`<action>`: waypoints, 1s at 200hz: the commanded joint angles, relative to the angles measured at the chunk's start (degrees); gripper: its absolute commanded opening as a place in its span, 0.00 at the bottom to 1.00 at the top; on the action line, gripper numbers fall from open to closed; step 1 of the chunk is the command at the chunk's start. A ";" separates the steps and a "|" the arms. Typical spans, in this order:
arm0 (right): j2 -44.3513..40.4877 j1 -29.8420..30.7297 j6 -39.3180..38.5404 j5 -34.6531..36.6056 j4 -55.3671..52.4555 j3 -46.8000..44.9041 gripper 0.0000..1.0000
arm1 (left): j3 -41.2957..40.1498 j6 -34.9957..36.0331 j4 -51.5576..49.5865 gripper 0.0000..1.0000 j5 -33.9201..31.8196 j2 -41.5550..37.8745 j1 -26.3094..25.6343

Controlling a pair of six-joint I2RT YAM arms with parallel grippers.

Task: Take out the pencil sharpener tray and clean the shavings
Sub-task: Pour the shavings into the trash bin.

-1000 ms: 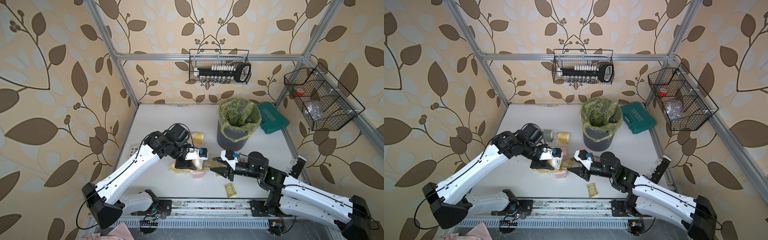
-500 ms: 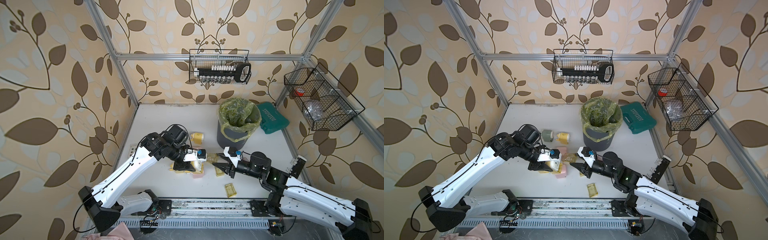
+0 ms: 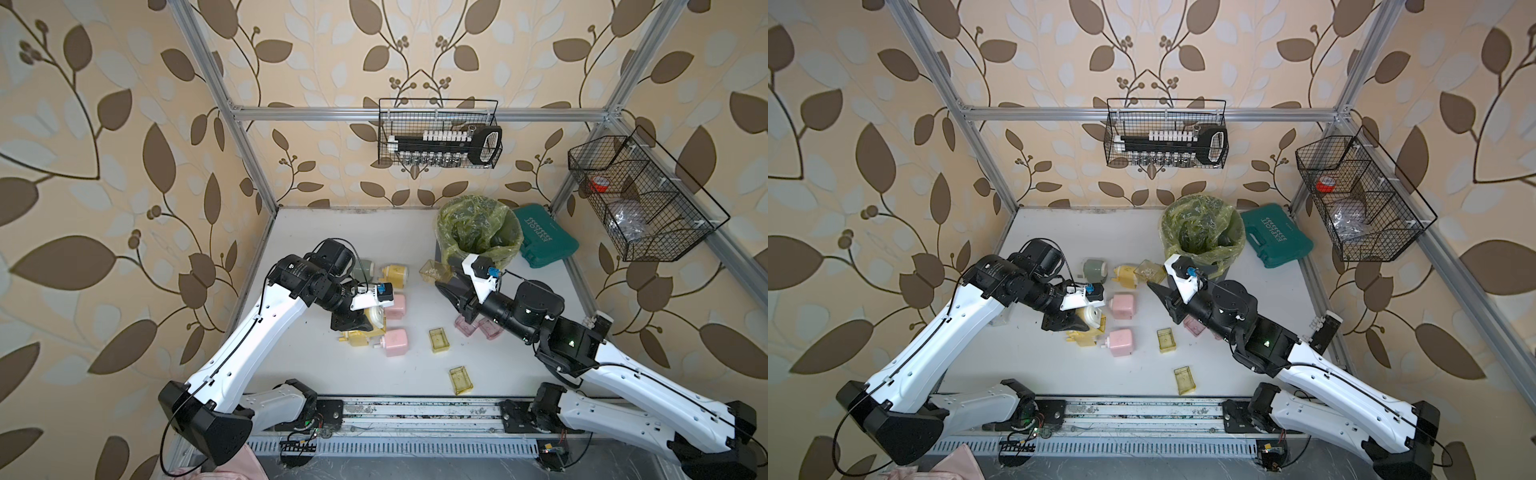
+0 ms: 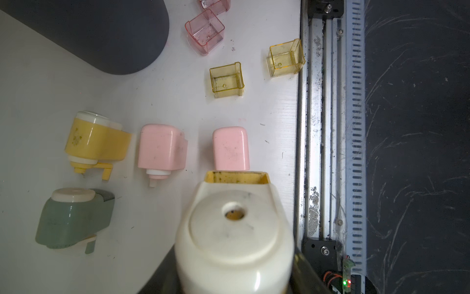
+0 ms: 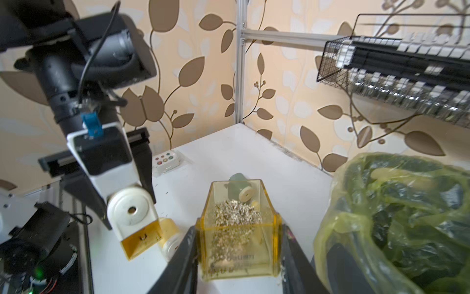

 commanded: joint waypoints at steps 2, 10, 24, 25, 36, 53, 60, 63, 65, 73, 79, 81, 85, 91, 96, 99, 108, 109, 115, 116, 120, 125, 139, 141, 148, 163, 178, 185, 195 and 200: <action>3.32 -2.68 3.24 4.46 -6.26 7.44 0.00 | 2.83 1.58 -2.07 0.00 -2.98 2.57 0.42; 4.66 -4.26 4.83 4.30 -8.57 10.15 0.00 | 3.12 1.27 -1.90 0.00 -3.94 3.33 0.42; 7.48 -7.72 8.53 3.66 -15.10 15.76 0.00 | 3.59 1.39 -2.26 0.00 -6.80 5.06 0.57; 7.70 -7.97 8.85 3.44 -15.44 16.06 0.00 | 3.57 1.42 -2.27 0.00 -7.08 5.18 0.58; 8.71 -10.14 11.74 1.42 -18.02 18.67 0.00 | 3.55 1.42 -1.79 0.00 -10.07 6.50 0.59; 8.78 -15.70 16.35 -1.90 -19.09 20.24 0.00 | 3.78 0.83 -0.41 0.00 -13.97 8.49 1.01; 8.87 -17.59 17.88 -3.36 -19.56 20.85 0.00 | 4.44 0.40 -0.63 0.00 -15.00 9.36 1.12; 8.97 -18.30 18.63 -3.81 -19.83 21.14 0.00 | 4.86 0.28 -0.77 0.00 -15.20 9.97 1.12; 9.09 -18.83 19.10 -4.10 -20.00 21.39 0.00 | 5.11 0.12 -0.90 0.00 -15.37 10.20 1.12; 9.51 -20.81 20.84 -5.27 -21.18 22.46 0.00 | 5.86 -0.56 -0.36 0.00 -16.08 11.08 1.21; 10.14 -22.26 22.51 -6.25 -22.26 23.48 0.00 | 6.38 -0.96 -0.10 0.00 -16.62 11.69 1.29; 10.39 -22.85 23.19 -6.62 -22.79 23.79 0.00 | 6.59 -1.00 -0.11 0.00 -16.82 11.99 1.30; 10.83 -23.94 24.37 -7.35 -23.63 24.46 0.00 | 6.79 -1.09 -0.18 0.00 -17.34 12.48 1.30; 11.65 -25.49 26.46 -8.88 -24.91 25.61 0.00 | 7.03 -1.11 -0.14 0.00 -18.26 13.14 1.30; 12.39 -26.90 28.21 -10.37 -26.00 26.48 0.00 | 7.00 -1.10 -0.04 0.00 -19.44 13.21 1.30; 12.82 -27.64 29.33 -11.10 -26.66 27.03 0.00 | 6.88 -1.15 0.18 0.00 -20.07 13.21 1.34; 14.21 -29.63 32.36 -13.09 -28.66 28.59 0.00 | 6.63 -1.11 0.81 0.00 -21.57 15.19 1.39; 14.41 -29.82 32.72 -13.28 -28.90 28.76 0.00 | 6.54 -1.15 0.89 0.00 -21.72 15.25 1.39; 15.48 -30.90 34.48 -14.68 -30.26 29.95 0.00 | 6.31 -1.20 1.47 0.00 -22.60 15.46 1.47; 15.66 -31.03 34.70 -14.96 -30.54 30.15 0.00 | 6.20 -1.19 1.61 0.00 -22.76 15.52 1.47; 16.42 -31.74 35.76 -16.12 -31.32 30.95 0.00 | 5.89 -1.31 2.14 0.00 -23.41 15.53 1.56; 17.31 -32.51 37.17 -17.47 -32.46 31.84 0.00 | 5.45 -1.36 2.71 0.00 -24.14 15.70 1.68; 19.27 -34.24 41.03 -21.06 -33.69 33.36 0.00 | 3.84 -1.71 4.73 0.00 -26.08 15.93 1.96; 19.44 -34.44 41.59 -21.74 -33.73 33.36 0.00 | 3.60 -1.76 5.11 0.00 -26.35 15.93 1.99; 20.01 -35.56 44.30 -24.14 -33.44 33.40 0.00 | 2.62 -1.73 5.74 0.00 -26.93 15.91 2.13; 20.81 -38.26 51.20 -30.20 -31.28 32.44 0.00 | 0.42 -1.55 7.73 0.00 -27.65 15.44 2.42; 21.27 -41.20 59.13 -36.58 -27.84 30.62 0.00 | -1.33 -1.16 9.30 0.00 -27.42 14.63 2.79; 21.37 -42.22 62.56 -38.95 -25.85 29.59 0.00 | -1.91 -1.15 10.16 0.00 -27.34 14.38 2.96; 21.70 -43.57 67.89 -41.57 -22.89 28.15 0.00 | -2.26 -0.96 10.71 0.00 -26.98 14.14 3.22; 21.93 -44.11 70.64 -42.73 -21.96 27.53 0.00 | -2.36 -0.81 11.16 0.00 -26.86 14.11 3.31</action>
